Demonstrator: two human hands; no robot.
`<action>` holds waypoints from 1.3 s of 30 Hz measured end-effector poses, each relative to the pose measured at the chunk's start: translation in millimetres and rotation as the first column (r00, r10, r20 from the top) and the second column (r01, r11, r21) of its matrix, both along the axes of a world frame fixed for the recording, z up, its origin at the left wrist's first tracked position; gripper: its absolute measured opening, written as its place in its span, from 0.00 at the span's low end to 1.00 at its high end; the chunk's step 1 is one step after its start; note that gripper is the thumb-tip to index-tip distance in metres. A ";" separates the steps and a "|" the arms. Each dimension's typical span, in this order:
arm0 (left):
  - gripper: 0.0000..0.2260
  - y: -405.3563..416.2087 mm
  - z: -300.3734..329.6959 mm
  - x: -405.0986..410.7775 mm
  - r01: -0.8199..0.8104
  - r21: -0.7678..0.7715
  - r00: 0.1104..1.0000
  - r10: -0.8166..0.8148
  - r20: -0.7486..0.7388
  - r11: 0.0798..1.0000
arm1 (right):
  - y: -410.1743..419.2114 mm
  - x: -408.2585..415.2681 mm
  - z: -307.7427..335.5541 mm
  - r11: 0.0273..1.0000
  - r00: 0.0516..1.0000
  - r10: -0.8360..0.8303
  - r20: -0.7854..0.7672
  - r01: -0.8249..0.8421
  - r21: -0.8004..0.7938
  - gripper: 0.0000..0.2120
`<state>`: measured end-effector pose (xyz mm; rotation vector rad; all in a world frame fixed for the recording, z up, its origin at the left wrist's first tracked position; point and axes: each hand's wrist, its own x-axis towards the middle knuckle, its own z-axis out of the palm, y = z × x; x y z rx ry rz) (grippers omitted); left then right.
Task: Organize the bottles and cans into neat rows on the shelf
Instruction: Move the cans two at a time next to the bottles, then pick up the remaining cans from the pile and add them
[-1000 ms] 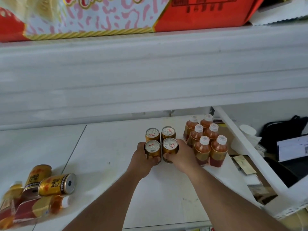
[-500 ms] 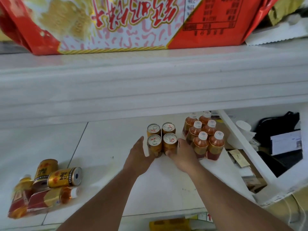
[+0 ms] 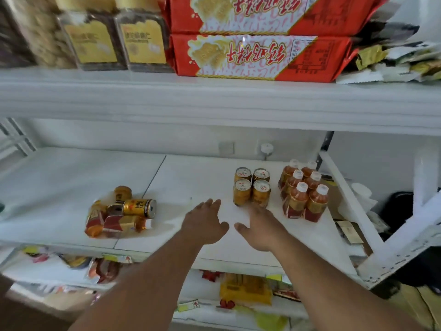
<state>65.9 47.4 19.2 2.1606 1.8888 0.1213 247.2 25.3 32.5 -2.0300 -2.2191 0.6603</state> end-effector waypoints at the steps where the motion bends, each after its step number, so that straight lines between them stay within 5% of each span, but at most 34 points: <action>1: 0.36 -11.4 3.0 -2.9 -0.019 -0.016 1.000 0.019 0.004 1.000 | -6.9 -3.3 2.7 1.000 1.000 0.023 0.008 -0.023 0.002 0.39; 14: 0.37 -126.9 19.6 -54.0 -0.163 -0.034 0.986 0.164 0.039 0.986 | -87.4 -53.9 3.7 0.984 0.983 0.177 -0.046 -0.179 -0.028 0.41; 39: 0.35 -171.4 8.8 -264.9 -0.226 -0.070 0.953 0.235 0.192 0.972 | -125.4 -251.4 23.0 0.984 0.983 0.180 -0.020 -0.180 -0.005 0.36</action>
